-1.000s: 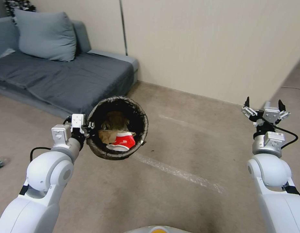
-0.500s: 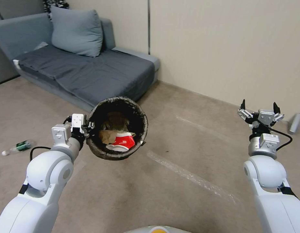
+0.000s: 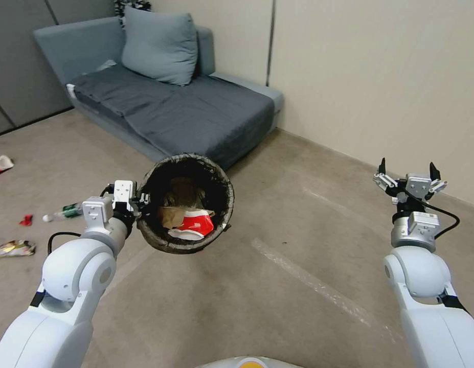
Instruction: Pick up the trash bin, then pick up the garbage from the floor and place it into the trash bin.
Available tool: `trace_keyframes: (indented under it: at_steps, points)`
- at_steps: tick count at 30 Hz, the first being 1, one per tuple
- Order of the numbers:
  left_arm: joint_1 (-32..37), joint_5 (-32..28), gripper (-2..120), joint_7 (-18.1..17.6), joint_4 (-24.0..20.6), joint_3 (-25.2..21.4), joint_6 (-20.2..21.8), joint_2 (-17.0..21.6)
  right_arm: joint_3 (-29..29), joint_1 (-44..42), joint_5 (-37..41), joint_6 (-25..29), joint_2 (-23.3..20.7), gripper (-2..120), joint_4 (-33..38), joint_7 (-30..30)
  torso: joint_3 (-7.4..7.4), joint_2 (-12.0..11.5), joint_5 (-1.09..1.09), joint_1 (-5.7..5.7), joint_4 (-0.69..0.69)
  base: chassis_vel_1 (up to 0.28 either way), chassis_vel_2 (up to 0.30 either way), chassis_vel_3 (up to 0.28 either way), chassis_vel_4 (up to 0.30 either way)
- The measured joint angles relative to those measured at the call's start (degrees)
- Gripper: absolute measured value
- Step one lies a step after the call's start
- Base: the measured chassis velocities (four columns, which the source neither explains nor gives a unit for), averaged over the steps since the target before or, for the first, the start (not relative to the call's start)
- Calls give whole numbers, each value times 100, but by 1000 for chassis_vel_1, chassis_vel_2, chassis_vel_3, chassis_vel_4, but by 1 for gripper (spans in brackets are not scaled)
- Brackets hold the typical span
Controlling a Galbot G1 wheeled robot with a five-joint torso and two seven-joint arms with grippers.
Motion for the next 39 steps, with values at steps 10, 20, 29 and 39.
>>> trace_keyframes:
  at_steps: [10,20,29,39]
  points:
    - [-8,-10,1,12,16,-6,0,-11,2,2,-2,0,1,100,-21,-7,0,0,0,0,-1,64,63,62,58]
    - [-18,-23,1,36,24,-25,0,-23,2,19,1,0,-27,100,-33,-14,0,0,0,0,1,64,66,73,63]
    - [-106,-24,1,35,81,7,0,-102,-42,121,11,-12,-40,100,-64,-20,0,0,0,0,-1,64,60,64,66]
    - [-80,-40,1,28,84,-49,0,-60,-90,206,30,-31,-119,100,-90,-19,0,0,1,0,0,70,62,63,64]
